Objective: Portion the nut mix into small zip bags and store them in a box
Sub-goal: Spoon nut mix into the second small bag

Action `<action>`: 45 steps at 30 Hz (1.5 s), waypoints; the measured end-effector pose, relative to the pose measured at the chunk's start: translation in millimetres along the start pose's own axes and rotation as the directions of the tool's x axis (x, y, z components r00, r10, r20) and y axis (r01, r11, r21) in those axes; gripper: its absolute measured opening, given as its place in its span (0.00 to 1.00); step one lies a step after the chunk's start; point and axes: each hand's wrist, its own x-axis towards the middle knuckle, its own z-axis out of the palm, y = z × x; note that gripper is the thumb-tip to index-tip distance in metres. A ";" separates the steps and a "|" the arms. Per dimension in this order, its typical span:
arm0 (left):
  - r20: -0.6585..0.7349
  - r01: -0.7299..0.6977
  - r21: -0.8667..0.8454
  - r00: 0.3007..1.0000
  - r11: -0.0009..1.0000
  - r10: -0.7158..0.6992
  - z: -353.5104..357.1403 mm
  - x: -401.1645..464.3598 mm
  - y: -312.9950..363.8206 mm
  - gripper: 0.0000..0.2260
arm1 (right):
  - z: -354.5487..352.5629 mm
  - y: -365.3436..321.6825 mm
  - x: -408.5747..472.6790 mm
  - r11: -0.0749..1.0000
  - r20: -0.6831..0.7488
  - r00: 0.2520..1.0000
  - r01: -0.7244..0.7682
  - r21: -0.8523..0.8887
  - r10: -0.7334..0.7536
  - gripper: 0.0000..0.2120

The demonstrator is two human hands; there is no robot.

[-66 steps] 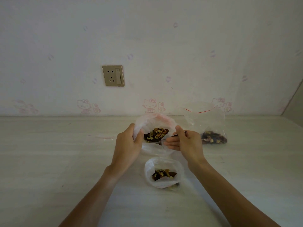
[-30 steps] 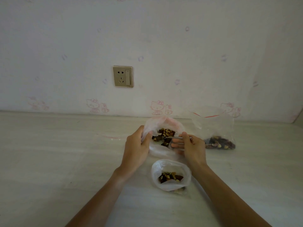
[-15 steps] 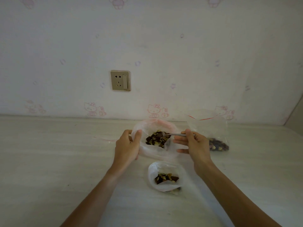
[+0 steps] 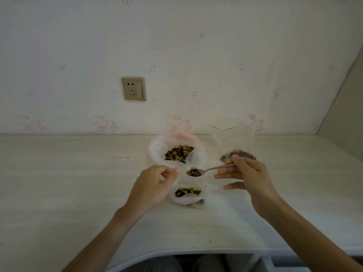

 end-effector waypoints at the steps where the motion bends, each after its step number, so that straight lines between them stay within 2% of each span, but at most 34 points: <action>1: 0.027 -0.015 0.016 1.000 1.000 0.014 2.6 1.3 1.9 0.16 | -2.8 2.0 -4.7 1.000 0.005 1.000 -0.007 -0.011 0.007 0.17; 5: 0.068 -0.096 -0.007 0.993 0.995 0.096 12.1 5.7 5.6 0.06 | -8.7 10.7 -18.1 0.997 0.038 0.999 0.035 -0.068 -0.032 0.15; 7: 0.065 -0.114 -0.077 0.991 0.990 0.120 14.3 5.4 5.5 0.06 | -9.9 15.2 -23.2 0.966 0.080 0.983 0.180 -0.183 -0.168 0.14; 8: 0.057 -0.120 -0.115 0.990 0.986 0.127 14.6 5.0 5.3 0.06 | -11.5 17.3 -25.9 0.917 0.124 0.956 0.290 -0.276 -0.265 0.14; 11: 0.029 -0.134 -0.213 0.989 0.968 0.143 13.1 2.9 5.4 0.07 | -18.7 20.8 -34.1 0.616 0.353 0.794 0.607 -0.502 -0.494 0.17; 14: 0.012 -0.154 -0.260 0.987 0.953 0.163 12.6 -0.1 4.7 0.08 | -20.0 20.6 -36.0 0.226 0.543 0.582 0.779 -0.584 -0.605 0.18; 15: 0.011 -0.157 -0.266 0.986 0.951 0.166 13.2 -1.1 4.9 0.08 | -18.9 20.4 -35.8 0.162 0.573 0.540 0.799 -0.579 -0.616 0.18; 16: 0.009 -0.159 -0.268 0.986 0.950 0.168 13.8 -1.5 5.0 0.08 | -17.4 20.4 -35.0 0.150 0.576 0.526 0.806 -0.573 -0.625 0.18; 17: 0.005 -0.163 -0.260 0.985 0.952 0.170 14.4 -1.6 4.9 0.08 | -15.6 19.9 -34.7 0.190 0.551 0.545 0.799 -0.571 -0.632 0.18; 18: 0.000 -0.166 -0.242 0.985 0.956 0.171 14.9 -1.2 4.6 0.08 | -13.9 19.2 -34.0 0.280 0.499 0.590 0.778 -0.562 -0.635 0.18; 21: -0.015 -0.165 -0.089 0.986 0.982 0.164 11.9 0.8 3.5 0.06 | -5.8 15.6 -29.4 0.647 0.267 0.772 0.632 -0.427 -0.577 0.13; 23: -0.050 -0.165 0.068 0.985 0.984 0.168 6.2 3.2 5.0 0.07 | 1.2 13.5 -22.1 0.831 0.116 0.874 0.484 -0.275 -0.471 0.13; 26: -0.110 -0.184 0.168 0.973 0.969 0.203 -4.3 10.7 12.2 0.06 | 9.3 9.4 -7.9 0.955 -0.006 0.958 0.285 -0.080 -0.286 0.14; 28: -0.122 -0.202 0.139 0.968 0.970 0.219 -11.0 21.0 17.4 0.05 | 14.3 8.8 3.4 0.979 -0.030 0.979 0.202 -0.015 -0.202 0.15; 31: -0.157 -0.261 0.118 0.948 0.958 0.277 -17.7 42.9 24.9 0.03 | 24.3 9.8 23.7 0.985 -0.054 0.984 0.172 -0.021 -0.172 0.15; 35: -0.240 -0.266 0.202 0.920 0.943 0.311 -14.3 76.1 29.5 0.05 | 35.9 13.9 53.3 0.963 -0.107 0.964 0.224 -0.148 -0.241 0.14; 38: -0.248 -0.270 0.355 0.896 0.895 0.368 -7.7 99.4 31.5 0.09 | 42.9 17.8 70.2 0.925 -0.101 0.942 0.286 -0.252 -0.319 0.14; 42: -0.152 -0.133 0.511 0.959 0.849 0.241 -1.4 127.5 33.4 0.19 | 50.3 23.0 85.3 0.837 -0.027 0.912 0.363 -0.410 -0.408 0.14; 45: -0.091 -0.060 0.516 0.988 0.854 0.125 5.9 139.4 27.4 0.29 | 51.7 25.7 89.6 0.819 0.012 0.912 0.373 -0.437 -0.409 0.14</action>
